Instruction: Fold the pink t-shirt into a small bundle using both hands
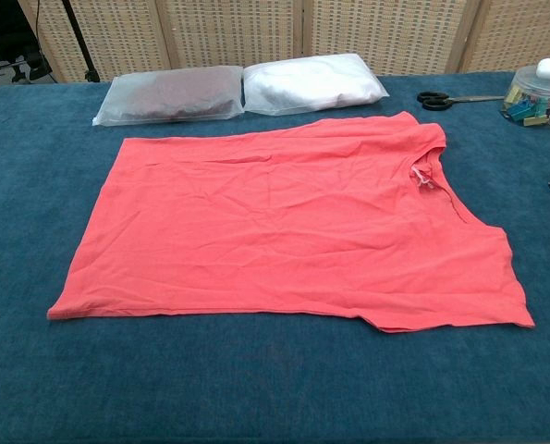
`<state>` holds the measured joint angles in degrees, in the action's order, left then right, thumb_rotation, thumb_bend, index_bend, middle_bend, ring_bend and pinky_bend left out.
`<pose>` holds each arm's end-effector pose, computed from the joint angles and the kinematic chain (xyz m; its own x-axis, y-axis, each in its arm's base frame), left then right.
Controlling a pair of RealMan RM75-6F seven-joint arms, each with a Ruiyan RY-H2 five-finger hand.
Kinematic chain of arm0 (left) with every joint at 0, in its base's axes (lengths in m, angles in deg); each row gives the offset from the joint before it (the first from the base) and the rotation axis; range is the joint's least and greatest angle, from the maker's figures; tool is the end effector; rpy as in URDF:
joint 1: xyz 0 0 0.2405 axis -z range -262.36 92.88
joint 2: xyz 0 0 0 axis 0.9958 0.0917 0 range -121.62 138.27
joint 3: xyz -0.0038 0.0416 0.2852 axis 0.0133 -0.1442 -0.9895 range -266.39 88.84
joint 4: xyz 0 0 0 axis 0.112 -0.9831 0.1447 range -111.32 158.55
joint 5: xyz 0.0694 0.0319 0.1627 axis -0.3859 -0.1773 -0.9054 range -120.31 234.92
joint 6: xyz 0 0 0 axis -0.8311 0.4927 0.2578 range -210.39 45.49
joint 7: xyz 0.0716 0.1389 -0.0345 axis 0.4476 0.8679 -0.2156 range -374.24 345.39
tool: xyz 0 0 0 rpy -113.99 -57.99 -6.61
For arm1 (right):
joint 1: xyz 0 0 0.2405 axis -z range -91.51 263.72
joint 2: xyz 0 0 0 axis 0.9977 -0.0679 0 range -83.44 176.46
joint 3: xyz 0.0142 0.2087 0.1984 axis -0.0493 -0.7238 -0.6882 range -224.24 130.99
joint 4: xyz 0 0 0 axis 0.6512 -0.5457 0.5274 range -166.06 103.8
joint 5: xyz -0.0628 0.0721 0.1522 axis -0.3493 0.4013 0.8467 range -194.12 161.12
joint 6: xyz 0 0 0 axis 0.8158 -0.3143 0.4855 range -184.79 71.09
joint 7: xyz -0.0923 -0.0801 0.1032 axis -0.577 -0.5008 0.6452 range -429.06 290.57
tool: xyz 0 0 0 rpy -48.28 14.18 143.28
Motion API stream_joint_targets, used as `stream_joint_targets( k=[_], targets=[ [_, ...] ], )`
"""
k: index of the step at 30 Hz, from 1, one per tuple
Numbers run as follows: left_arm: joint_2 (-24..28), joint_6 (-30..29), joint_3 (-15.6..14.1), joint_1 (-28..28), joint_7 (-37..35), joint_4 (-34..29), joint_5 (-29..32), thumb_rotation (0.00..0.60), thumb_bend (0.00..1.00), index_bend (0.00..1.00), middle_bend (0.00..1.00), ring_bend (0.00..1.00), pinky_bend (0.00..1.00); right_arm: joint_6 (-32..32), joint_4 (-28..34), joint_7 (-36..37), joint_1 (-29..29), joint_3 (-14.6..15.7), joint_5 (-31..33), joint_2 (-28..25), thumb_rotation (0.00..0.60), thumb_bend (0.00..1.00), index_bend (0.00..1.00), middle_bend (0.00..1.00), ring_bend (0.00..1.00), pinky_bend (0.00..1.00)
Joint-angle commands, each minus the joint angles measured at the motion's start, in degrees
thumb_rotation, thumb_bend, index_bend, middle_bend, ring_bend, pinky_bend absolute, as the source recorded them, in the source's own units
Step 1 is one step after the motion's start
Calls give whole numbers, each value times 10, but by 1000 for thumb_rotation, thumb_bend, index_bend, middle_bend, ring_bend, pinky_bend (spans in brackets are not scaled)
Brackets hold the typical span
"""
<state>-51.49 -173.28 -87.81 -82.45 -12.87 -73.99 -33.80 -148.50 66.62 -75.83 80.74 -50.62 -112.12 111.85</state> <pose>-0.3063 0.1753 0.2227 0.4067 -0.0480 0.9123 0.9108 -0.0571 -0.4090 -0.2759 -0.1974 0.1992 0.3812 0.1455 0.9130 -0.8973 -0.1797 0.4033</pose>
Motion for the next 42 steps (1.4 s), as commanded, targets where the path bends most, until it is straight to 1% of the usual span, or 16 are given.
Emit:
stream_joint_targets(
  k=[1, 8, 11, 16, 19, 23, 26, 28, 32, 37, 42],
  targets=[
    [0, 3, 0, 1, -1, 0, 2, 600, 0, 0, 0, 0, 0, 0, 0, -1, 0, 0, 0, 0, 600, 0, 116, 0, 0, 0],
    [-1, 9, 1, 3, 3, 0, 4, 600, 0, 0, 0, 0, 0, 4, 0, 4, -1, 2, 0, -2, 600, 0, 142, 0, 0, 0],
    [-1, 10, 1, 3, 2, 0, 6, 600, 0, 0, 0, 0, 0, 30, 4, 36, -10, 17, -11, -10, 600, 0, 168, 0, 0, 0],
    [-1, 11, 3, 4, 2, -1, 8, 600, 0, 0, 0, 0, 0, 61, -21, 86, -35, 43, -66, -10, 600, 0, 218, 0, 0, 0],
    [-1, 13, 3, 5, 3, -2, 11, 600, 0, 0, 0, 0, 0, 77, -49, 102, -51, 57, -99, 7, 600, 0, 254, 0, 0, 0],
    [-2, 15, 5, 5, 5, -3, 15, 600, 0, 0, 0, 0, 0, 106, -96, 98, -69, 73, -125, 42, 600, 16, 299, 0, 0, 0],
    [-2, 18, 6, 6, 6, -4, 18, 600, 0, 0, 0, 0, 0, 122, -124, 89, -79, 78, -134, 72, 600, 53, 332, 0, 0, 0],
    [-1, 20, 7, 7, 6, -5, 21, 600, 0, 0, 0, 0, 0, 127, -144, 73, -85, 78, -141, 96, 600, 59, 343, 0, 0, 0],
    [3, 28, 5, 9, -4, -9, 24, 600, 0, 0, 0, 0, 0, 157, -150, 73, -99, 84, -136, 124, 600, 128, 367, 0, 0, 0],
    [12, 36, 1, 11, -16, -14, 21, 600, 0, 0, 0, 0, 0, 187, -159, 47, -115, 77, -121, 154, 600, 163, 378, 0, 0, 0],
    [14, 39, 2, 12, -18, -15, 25, 600, 0, 0, 0, 0, 0, 207, -166, 25, -122, 72, -103, 171, 600, 200, 395, 0, 0, 0]
  ],
)
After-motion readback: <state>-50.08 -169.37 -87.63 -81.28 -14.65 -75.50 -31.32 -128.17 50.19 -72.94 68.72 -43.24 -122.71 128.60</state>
